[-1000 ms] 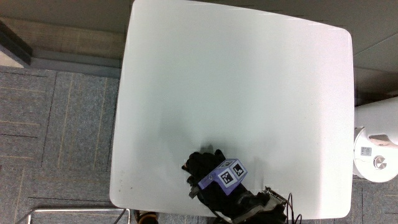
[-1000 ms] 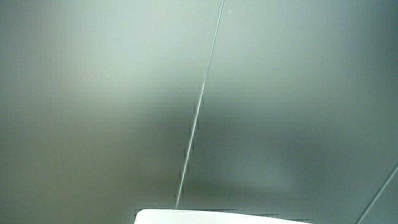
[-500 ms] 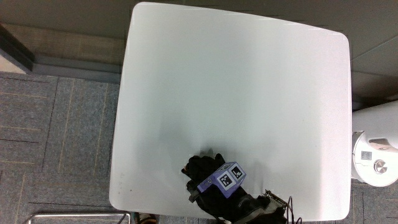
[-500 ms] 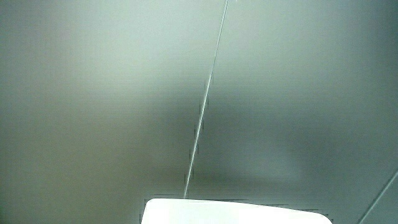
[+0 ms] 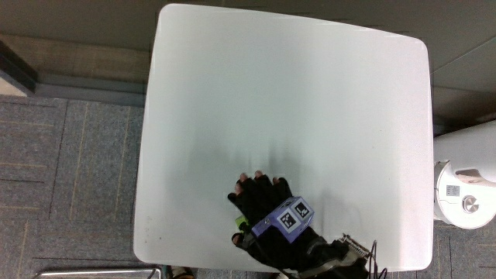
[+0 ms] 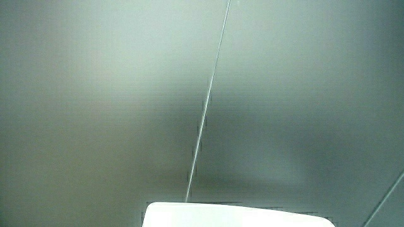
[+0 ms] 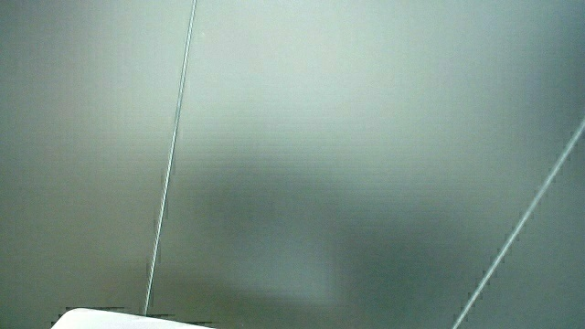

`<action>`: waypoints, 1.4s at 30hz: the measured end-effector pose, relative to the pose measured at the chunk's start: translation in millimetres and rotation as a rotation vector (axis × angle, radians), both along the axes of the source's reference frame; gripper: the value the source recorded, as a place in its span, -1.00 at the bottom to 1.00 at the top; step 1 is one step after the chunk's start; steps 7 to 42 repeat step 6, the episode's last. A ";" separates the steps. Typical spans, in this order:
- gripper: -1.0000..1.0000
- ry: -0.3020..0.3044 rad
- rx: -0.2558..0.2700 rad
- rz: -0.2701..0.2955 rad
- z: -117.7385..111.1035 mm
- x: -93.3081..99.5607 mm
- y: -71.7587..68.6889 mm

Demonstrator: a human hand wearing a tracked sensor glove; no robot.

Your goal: Place green brick

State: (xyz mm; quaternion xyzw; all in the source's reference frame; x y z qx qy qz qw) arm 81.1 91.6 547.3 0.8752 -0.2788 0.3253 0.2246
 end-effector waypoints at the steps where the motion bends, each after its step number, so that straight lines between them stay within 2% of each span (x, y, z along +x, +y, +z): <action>1: -1.00 0.010 0.000 -0.002 -0.4 1.5 -2.1; 5: -1.00 0.047 0.002 -0.004 0.5 6.6 -5.6; 6: -1.00 0.042 -0.013 -0.005 -0.3 7.4 -6.1; 42: -1.00 0.042 -0.013 -0.005 -0.3 7.4 -6.1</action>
